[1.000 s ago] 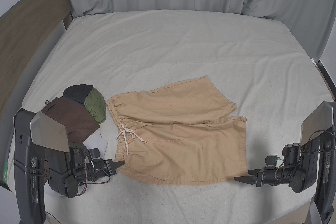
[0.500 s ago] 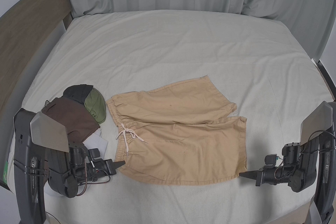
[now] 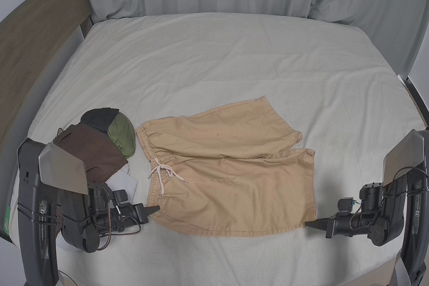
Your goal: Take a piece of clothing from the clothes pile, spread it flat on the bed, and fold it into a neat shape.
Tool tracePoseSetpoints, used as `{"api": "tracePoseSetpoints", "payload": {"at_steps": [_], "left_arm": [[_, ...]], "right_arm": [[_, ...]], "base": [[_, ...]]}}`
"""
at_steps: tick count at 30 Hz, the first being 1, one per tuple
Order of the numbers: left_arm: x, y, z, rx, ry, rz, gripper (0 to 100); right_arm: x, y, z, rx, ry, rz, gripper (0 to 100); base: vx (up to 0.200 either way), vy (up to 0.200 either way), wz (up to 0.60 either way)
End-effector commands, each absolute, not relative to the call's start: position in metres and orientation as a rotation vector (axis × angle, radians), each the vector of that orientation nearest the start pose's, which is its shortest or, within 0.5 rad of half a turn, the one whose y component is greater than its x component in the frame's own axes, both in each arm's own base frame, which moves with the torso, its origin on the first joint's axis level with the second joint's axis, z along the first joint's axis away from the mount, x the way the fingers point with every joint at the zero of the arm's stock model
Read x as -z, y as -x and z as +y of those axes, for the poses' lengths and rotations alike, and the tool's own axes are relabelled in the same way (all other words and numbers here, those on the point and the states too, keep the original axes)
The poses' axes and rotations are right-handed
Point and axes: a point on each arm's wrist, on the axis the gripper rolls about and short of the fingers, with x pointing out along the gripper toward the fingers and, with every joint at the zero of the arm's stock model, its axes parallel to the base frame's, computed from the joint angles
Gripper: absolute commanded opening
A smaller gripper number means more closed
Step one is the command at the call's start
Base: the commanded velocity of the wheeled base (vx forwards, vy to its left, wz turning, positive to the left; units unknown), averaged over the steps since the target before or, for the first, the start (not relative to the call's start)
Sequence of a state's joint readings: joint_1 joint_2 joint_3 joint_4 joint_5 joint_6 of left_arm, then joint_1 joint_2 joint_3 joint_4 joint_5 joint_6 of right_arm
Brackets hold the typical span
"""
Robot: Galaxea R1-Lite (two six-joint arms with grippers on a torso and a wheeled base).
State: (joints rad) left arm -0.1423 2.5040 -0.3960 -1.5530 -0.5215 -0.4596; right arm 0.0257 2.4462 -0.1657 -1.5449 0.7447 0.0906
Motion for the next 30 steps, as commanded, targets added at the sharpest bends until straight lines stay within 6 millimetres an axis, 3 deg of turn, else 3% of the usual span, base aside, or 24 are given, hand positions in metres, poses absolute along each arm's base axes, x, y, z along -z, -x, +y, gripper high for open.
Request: {"api": "tracePoseSetpoints", "payload": {"at_steps": [1,15,16,30], "left_arm": [[0.062,-0.297,-0.054,0.510,0.538,0.694,0],[0.063,-0.297,-0.054,0.510,0.538,0.695,0],[0.063,-0.297,-0.054,0.510,0.538,0.695,0],[0.063,-0.297,-0.054,0.511,0.538,0.696,0]], "right_arm": [[0.055,-0.244,0.022,-0.704,-0.347,0.745,100],[0.056,-0.251,0.020,-0.697,-0.343,0.721,100],[0.056,-0.251,0.020,-0.697,-0.343,0.721,0],[0.056,-0.255,0.020,-0.697,-0.337,0.707,0]], "base": [[0.000,0.000,0.00],[0.000,0.000,0.00],[0.000,0.000,0.00],[0.000,0.000,0.00]]}}
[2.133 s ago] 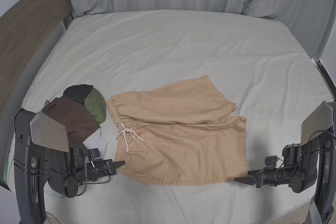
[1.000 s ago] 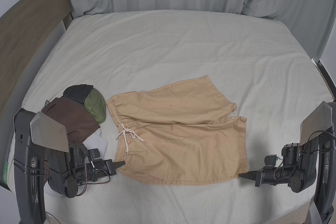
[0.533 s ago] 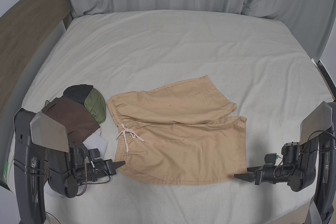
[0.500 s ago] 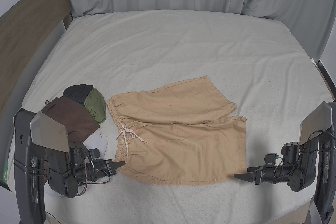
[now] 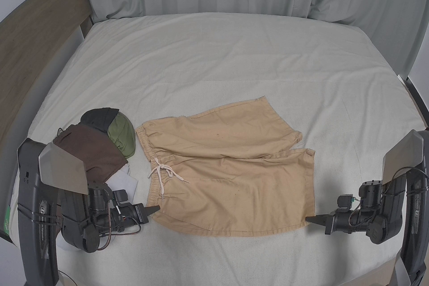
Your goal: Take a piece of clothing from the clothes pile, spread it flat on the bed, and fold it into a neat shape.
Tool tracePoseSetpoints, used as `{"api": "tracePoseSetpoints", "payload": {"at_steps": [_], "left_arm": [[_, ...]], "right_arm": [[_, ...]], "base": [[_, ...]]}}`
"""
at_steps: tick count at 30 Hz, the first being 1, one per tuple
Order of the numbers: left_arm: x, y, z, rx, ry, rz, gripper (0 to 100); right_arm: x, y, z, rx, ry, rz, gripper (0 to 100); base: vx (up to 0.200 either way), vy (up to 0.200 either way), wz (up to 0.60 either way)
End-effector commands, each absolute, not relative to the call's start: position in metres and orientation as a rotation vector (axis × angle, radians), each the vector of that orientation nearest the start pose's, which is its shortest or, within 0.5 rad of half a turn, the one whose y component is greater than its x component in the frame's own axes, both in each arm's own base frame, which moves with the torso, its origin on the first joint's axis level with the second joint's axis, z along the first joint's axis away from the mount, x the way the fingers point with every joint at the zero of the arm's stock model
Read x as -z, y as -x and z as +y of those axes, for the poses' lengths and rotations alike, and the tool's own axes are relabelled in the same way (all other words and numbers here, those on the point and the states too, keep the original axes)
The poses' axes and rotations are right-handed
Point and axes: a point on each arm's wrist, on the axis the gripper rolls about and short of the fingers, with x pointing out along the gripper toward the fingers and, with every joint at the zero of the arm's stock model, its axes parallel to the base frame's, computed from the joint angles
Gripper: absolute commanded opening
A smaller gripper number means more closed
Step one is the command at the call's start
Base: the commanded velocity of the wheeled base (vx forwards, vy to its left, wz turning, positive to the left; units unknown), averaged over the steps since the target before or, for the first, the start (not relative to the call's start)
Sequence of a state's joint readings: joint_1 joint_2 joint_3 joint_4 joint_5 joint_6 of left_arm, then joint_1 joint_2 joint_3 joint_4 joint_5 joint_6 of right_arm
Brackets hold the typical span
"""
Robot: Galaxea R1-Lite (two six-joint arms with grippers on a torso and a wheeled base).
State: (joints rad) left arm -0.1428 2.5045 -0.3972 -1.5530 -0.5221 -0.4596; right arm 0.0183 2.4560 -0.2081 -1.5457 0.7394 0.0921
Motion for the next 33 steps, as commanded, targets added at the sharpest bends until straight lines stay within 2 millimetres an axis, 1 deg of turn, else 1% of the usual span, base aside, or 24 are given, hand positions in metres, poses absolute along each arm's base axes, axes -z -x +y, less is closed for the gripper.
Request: {"api": "tracePoseSetpoints", "payload": {"at_steps": [1,9,11,12,15,19,23,33], "left_arm": [[0.063,-0.296,-0.054,0.509,0.538,0.697,0],[0.062,-0.287,-0.049,0.511,0.537,0.722,0],[0.061,-0.283,-0.048,0.545,0.517,0.731,0],[0.060,-0.277,-0.043,0.569,0.504,0.741,0],[0.060,-0.269,-0.040,0.612,0.474,0.753,0],[0.061,-0.261,-0.034,0.616,0.446,0.765,0],[0.061,-0.258,-0.033,0.630,0.442,0.773,0],[0.062,-0.254,-0.029,0.645,0.415,0.770,0]], "right_arm": [[0.056,-0.255,0.020,-0.697,-0.337,0.707,0],[0.055,-0.245,0.021,-0.698,-0.346,0.739,0],[0.054,-0.240,0.021,-0.703,-0.343,0.755,0],[0.055,-0.237,0.021,-0.712,-0.324,0.758,0],[0.057,-0.235,0.021,-0.724,-0.300,0.758,0],[0.055,-0.228,0.021,-0.728,-0.305,0.777,0],[0.054,-0.223,0.022,-0.732,-0.306,0.792,0],[0.056,-0.221,0.021,-0.741,-0.286,0.790,0]], "base": [[0.000,0.000,0.00],[0.000,0.000,0.00],[0.000,0.000,0.00],[0.000,0.000,0.00],[0.000,0.000,0.00],[0.000,0.000,0.00],[0.000,0.000,0.00],[0.000,0.000,0.00]]}}
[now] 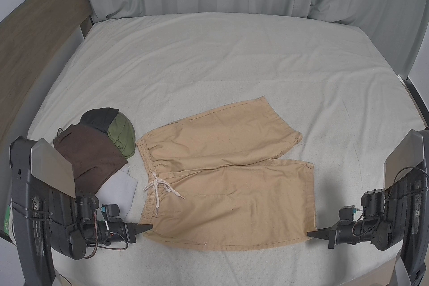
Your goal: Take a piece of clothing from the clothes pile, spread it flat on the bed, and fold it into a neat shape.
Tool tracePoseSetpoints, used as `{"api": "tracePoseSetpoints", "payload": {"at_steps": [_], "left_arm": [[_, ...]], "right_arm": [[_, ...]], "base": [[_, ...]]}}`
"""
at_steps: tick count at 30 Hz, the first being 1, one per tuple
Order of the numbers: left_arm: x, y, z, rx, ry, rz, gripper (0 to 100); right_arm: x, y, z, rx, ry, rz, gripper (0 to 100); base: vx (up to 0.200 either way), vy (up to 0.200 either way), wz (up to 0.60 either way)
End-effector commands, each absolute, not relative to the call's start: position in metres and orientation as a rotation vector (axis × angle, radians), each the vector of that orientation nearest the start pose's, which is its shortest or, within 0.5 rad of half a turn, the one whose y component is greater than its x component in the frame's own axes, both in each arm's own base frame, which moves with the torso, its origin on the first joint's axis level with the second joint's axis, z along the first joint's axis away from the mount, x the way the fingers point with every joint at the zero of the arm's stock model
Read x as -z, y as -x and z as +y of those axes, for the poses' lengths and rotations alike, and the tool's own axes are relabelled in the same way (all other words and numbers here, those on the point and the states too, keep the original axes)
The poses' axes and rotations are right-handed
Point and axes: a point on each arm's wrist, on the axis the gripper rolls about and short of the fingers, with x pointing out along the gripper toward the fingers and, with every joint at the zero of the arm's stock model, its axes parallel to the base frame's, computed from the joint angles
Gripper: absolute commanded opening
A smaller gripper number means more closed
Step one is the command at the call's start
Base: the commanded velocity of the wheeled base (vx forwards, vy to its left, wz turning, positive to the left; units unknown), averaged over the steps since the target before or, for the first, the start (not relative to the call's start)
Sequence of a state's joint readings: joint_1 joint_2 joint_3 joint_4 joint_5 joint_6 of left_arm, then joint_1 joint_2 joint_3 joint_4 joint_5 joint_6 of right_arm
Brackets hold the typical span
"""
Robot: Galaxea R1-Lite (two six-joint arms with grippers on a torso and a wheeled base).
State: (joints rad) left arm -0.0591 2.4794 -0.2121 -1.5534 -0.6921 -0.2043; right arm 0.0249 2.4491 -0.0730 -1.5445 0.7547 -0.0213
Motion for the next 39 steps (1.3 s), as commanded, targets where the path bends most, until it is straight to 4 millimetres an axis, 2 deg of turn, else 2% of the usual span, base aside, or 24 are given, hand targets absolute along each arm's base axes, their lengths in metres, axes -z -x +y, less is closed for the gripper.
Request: {"api": "tracePoseSetpoints", "payload": {"at_steps": [1,10,28,35,39], "left_arm": [[0.062,-0.254,-0.029,0.645,0.415,0.770,0],[0.062,-0.254,-0.029,0.645,0.415,0.770,0],[0.063,-0.232,-0.025,0.679,0.374,0.822,0],[0.062,-0.221,-0.025,0.700,0.370,0.854,0],[0.063,-0.222,-0.024,0.710,0.359,0.844,0]], "right_arm": [[0.056,-0.221,0.021,-0.741,-0.286,0.790,0],[0.055,-0.221,0.020,-0.739,-0.286,0.790,0],[0.049,-0.205,0.019,-0.778,-0.277,0.811,0],[0.050,-0.204,0.018,-0.788,-0.273,0.806,0],[0.050,-0.204,0.016,-0.785,-0.274,0.805,0]], "base": [[0.000,0.000,0.00],[0.000,0.000,0.00],[0.000,0.000,0.00],[0.000,0.000,0.00],[0.000,0.000,0.00]]}}
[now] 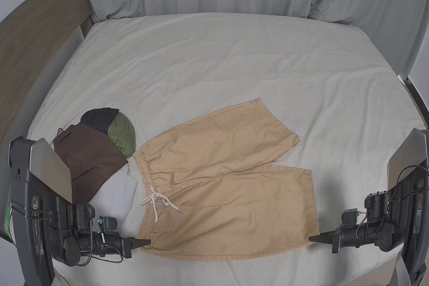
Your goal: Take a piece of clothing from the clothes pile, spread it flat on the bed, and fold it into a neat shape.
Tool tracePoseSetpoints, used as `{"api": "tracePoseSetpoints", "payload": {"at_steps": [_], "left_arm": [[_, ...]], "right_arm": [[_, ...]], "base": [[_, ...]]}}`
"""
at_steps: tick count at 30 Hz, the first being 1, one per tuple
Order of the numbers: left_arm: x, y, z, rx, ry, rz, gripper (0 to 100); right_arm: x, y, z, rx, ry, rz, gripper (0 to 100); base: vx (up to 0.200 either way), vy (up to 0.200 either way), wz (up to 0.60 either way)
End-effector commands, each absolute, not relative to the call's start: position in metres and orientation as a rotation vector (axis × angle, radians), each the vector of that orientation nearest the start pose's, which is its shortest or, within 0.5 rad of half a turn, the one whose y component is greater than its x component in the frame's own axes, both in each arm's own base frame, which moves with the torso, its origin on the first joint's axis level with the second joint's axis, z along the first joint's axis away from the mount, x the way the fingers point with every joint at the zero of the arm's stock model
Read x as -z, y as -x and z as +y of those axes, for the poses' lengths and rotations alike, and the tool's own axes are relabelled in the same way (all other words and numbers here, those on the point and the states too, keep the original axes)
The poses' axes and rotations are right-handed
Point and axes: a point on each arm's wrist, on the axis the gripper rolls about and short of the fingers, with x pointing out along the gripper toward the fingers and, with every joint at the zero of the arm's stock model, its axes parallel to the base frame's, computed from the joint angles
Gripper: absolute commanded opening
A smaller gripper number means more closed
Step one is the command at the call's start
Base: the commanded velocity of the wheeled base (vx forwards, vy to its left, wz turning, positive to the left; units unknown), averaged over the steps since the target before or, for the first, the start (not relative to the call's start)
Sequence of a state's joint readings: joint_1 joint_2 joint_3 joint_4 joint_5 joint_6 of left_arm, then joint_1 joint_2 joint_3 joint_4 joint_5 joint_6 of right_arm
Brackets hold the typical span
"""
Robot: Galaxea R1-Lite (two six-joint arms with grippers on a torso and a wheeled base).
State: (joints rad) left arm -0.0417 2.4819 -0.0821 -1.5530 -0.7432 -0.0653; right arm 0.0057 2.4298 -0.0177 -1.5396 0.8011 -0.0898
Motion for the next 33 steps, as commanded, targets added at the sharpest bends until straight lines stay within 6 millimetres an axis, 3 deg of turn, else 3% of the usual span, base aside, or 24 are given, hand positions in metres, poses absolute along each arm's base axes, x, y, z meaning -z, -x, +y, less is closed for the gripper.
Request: {"api": "tracePoseSetpoints", "payload": {"at_steps": [1,11,22,33], "left_arm": [[0.063,-0.222,-0.023,0.709,0.359,0.841,0],[0.059,-0.232,-0.024,0.733,0.357,0.792,0],[0.034,-0.247,-0.027,0.724,0.416,0.704,0],[0.029,-0.253,-0.026,0.721,0.417,0.670,0]], "right_arm": [[0.050,-0.204,0.017,-0.786,-0.274,0.804,0],[0.042,-0.214,0.019,-0.818,-0.254,0.738,0],[0.031,-0.227,0.020,-0.828,-0.219,0.647,0],[0.014,-0.233,0.023,-0.834,-0.219,0.582,0]], "base": [[0.000,0.000,0.00],[0.000,0.000,0.00],[0.000,0.000,0.00],[0.000,0.000,0.00]]}}
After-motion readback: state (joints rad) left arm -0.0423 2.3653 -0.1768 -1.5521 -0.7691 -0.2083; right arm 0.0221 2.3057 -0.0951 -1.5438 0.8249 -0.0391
